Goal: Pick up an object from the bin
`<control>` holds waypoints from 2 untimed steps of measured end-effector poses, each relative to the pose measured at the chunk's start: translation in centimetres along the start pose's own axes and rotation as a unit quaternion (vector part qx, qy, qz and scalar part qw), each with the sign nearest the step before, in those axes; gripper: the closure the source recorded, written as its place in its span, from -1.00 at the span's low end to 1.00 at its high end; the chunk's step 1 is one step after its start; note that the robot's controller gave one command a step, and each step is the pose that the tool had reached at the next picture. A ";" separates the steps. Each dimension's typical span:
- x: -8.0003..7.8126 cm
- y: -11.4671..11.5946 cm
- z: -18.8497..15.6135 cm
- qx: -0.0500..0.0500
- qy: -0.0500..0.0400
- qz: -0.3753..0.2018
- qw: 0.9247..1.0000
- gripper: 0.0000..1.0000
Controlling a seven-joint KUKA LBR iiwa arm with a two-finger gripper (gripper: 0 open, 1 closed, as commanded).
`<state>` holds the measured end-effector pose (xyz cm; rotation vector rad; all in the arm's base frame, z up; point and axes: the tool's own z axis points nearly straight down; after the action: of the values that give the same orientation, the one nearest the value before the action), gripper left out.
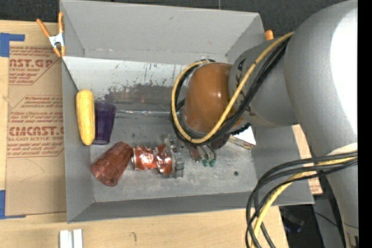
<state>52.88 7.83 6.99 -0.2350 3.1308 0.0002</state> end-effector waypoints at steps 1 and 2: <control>-4.7 -0.9 -9.8 0.000 0.000 0.002 1.000 1.00; -4.7 -0.9 -9.8 0.000 0.000 0.002 1.000 1.00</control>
Offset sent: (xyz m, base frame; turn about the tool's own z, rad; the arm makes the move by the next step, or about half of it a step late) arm 0.0000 0.0000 0.0000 0.0000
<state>57.69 7.63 16.76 -0.2294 3.1306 0.0000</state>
